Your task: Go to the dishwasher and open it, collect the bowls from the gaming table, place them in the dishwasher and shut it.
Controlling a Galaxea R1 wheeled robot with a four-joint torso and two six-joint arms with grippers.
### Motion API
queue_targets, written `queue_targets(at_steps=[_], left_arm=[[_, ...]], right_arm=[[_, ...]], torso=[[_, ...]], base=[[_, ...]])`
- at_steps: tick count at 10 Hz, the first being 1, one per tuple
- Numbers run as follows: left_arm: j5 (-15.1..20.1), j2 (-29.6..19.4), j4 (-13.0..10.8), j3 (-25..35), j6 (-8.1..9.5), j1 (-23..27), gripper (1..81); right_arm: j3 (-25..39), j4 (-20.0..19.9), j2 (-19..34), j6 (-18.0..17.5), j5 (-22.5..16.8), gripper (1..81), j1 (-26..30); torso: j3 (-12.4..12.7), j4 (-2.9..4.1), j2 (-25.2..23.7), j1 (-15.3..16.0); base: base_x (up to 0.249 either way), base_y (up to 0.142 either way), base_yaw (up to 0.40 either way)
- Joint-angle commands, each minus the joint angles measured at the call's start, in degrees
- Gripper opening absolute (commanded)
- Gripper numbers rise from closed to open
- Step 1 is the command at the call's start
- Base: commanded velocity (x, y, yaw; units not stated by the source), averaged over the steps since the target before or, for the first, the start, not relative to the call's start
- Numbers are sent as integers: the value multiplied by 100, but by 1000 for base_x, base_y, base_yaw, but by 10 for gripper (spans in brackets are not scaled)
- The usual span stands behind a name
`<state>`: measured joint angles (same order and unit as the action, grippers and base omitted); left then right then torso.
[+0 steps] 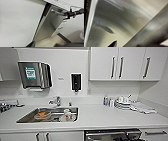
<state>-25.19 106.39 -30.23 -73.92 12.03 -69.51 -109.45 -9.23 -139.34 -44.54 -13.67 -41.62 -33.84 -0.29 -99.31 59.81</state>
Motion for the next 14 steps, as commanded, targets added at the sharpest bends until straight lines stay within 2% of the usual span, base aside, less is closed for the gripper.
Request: queue_targets(at_steps=[1,6,14], left_arm=[[-4,-293,-97,97,-8,460,811],[5,-275,-97,97,-8,460,811],[-4,-222,-97,36,-8,442,811]], right_arm=[[-5,404,105,385,-1859,811,-176],[3,404,35,376,-1859,811,-246],[-357,413,-466,350,-1789,811,-475]], torso=[[0,0,0,0],[2,0,0,-9],[0,-2,-4,-11]], base=[[-79,0,0],[-98,0,0],[-100,0,0]])
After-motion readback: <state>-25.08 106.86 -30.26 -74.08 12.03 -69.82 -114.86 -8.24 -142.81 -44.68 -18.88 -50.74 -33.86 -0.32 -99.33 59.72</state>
